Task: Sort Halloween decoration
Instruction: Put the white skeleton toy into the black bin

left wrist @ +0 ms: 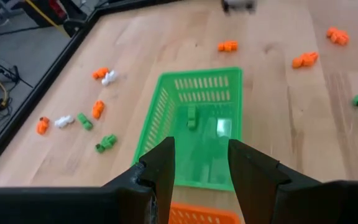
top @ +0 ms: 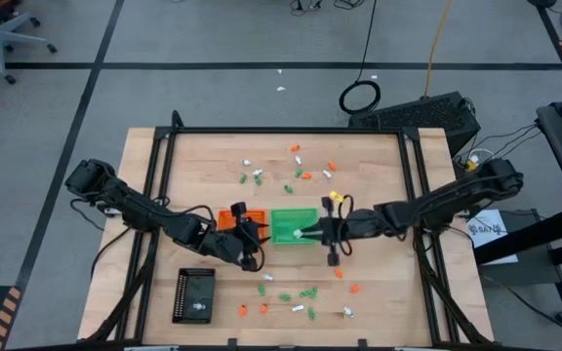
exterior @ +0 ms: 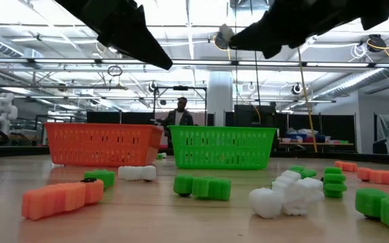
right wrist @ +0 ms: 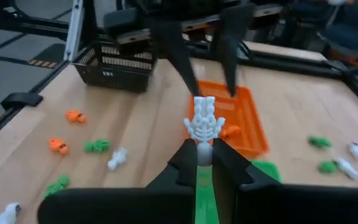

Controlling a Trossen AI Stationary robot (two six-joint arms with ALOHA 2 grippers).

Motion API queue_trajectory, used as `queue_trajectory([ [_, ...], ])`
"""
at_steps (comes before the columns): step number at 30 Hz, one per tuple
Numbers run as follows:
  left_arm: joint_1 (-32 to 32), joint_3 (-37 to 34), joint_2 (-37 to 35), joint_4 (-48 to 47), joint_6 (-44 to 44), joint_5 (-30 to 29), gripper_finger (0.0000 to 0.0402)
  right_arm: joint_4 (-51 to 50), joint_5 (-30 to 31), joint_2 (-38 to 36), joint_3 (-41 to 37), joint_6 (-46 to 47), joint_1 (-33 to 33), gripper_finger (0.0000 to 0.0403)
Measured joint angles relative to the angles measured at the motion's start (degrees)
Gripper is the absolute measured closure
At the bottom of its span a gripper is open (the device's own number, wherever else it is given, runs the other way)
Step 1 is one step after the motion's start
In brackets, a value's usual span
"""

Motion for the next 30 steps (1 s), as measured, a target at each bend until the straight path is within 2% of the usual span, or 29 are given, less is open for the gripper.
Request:
queue_trajectory([
  [9, -1.94, 0.0, 0.0, -0.04, 0.21, -1.15, 0.0256, 19.47, -0.2, 12.12, -0.02, -2.36, 0.8, 0.0399],
  [13, -2.62, 0.0, 0.0, -0.06, 0.21, -2.07, 0.0256, 24.5, -0.22, 15.65, -0.02, -3.9, 1.05, 0.0399],
  [19, -2.94, 0.0, 0.0, -0.08, 0.05, -2.38, 0.0256, 25.37, -0.25, 16.05, -0.04, -10.63, 1.72, 0.0399],
  [26, -2.94, -0.02, 0.0, 1.92, 0.31, -2.37, 0.0256, 26.59, -0.26, 15.86, -0.04, -22.93, 2.69, 0.0394],
  [30, -2.94, -0.02, 0.0, 3.32, 0.56, -1.73, 0.0256, 26.59, -0.18, 15.86, -0.04, -25.92, 2.62, 0.0393],
])
